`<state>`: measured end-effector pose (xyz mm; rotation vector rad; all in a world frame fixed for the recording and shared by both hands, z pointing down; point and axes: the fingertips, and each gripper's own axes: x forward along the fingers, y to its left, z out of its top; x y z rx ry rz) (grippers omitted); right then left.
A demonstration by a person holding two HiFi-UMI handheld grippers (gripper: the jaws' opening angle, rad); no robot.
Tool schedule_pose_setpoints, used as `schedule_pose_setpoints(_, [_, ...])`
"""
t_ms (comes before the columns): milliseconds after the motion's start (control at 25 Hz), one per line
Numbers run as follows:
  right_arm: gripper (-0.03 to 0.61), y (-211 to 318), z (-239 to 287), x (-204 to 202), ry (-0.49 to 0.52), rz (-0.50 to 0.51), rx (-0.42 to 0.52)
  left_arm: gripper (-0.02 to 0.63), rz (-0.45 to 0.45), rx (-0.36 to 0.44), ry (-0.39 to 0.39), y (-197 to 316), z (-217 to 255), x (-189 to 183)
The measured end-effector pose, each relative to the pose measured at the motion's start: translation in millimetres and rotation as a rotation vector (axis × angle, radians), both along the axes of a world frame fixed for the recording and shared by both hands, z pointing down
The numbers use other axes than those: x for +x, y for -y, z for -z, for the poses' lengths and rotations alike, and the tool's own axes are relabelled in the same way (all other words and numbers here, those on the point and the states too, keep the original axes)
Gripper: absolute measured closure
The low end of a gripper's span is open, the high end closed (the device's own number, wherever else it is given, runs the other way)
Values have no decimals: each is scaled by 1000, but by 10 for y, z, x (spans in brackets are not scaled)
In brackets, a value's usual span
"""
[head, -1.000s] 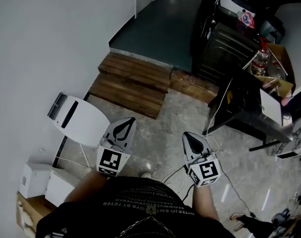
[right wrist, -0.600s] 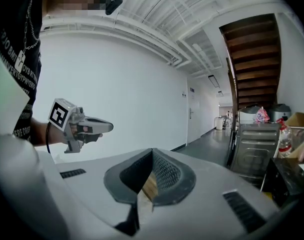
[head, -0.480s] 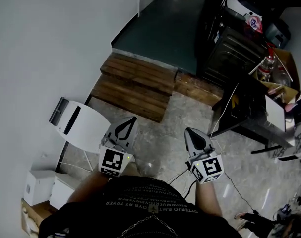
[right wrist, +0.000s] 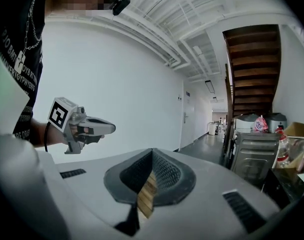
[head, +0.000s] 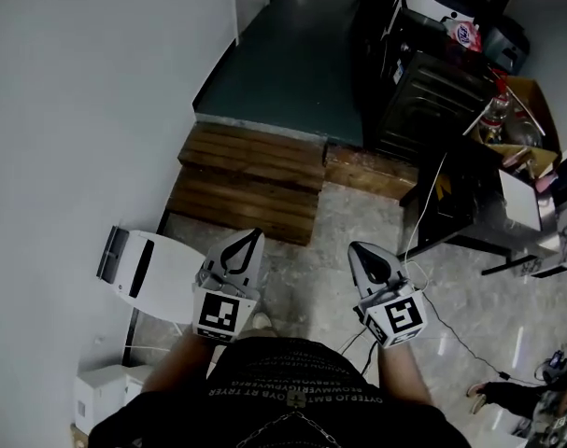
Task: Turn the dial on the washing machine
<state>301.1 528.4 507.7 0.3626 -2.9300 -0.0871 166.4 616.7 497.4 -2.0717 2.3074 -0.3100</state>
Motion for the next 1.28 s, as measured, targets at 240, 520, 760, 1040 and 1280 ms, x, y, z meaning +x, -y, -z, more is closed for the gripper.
schedule_pose_setpoints(240, [581, 53, 81, -413, 3, -32, 18, 607, -63, 3, 14, 135, 67, -368])
schedule_pose_setpoints(520, [581, 141, -69, -691, -17, -54, -2, 607, -82, -16, -16, 301, -56, -713])
schedule_pose_setpoints(760, [581, 598, -131, -674, -7, -101, -22, 607, -120, -39, -26, 765, -144, -743])
schedule_pose_setpoints(1040, [581, 1410, -200, -777, 28, -129, -44, 607, -137, -38, -21, 1540, -110, -858])
schedule_pose_setpoints(1280, [581, 2128, -135, -855, 45, -161, -51, 607, -159, -51, 1, 2209, -66, -978])
